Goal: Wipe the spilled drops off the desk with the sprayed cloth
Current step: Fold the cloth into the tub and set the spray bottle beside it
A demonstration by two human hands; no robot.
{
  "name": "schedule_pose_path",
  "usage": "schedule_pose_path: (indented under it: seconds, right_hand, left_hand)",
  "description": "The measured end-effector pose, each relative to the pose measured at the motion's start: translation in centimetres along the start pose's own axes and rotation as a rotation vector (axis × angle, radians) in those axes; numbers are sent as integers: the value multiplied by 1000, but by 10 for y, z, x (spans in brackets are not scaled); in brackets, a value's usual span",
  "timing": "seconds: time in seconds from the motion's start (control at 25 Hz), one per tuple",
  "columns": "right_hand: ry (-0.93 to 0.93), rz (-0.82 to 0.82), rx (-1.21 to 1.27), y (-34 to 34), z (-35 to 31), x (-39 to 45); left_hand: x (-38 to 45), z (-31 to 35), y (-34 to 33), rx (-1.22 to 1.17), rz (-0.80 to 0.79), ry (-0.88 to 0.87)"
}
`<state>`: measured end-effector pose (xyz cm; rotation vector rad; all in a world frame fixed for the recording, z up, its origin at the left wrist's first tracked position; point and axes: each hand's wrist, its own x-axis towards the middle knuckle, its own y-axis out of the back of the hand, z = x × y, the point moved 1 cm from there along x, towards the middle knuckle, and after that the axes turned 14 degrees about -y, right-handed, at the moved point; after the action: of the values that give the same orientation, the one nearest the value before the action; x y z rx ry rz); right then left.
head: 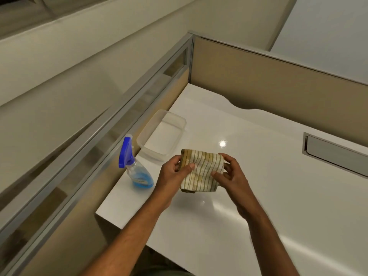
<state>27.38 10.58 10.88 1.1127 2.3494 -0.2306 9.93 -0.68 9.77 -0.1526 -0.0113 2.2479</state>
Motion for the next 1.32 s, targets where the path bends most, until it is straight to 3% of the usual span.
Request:
schedule_pose_path:
  seconds: [0.16, 0.28, 0.52, 0.72, 0.92, 1.04, 1.32]
  right_hand:
    - [37, 99, -23, -32, -16, 41]
    - [65, 180, -46, -54, -36, 74]
    - [127, 328, -122, -93, -70, 142]
    - [250, 293, -365, -118, -83, 186]
    - [259, 131, -627, -127, -77, 215]
    - [300, 125, -882, -133, -77, 224]
    - [333, 53, -1332, -148, -78, 245]
  left_hand:
    - [31, 1, -1, 354, 181, -77]
    - [61, 7, 1, 482, 306, -127]
    - [133, 13, -1, 391, 494, -86]
    - [179, 3, 10, 315, 662, -149]
    - [196, -28, 13, 375, 691, -167]
    - [204, -44, 19, 418, 677, -132]
    - [214, -67, 30, 486, 521, 28]
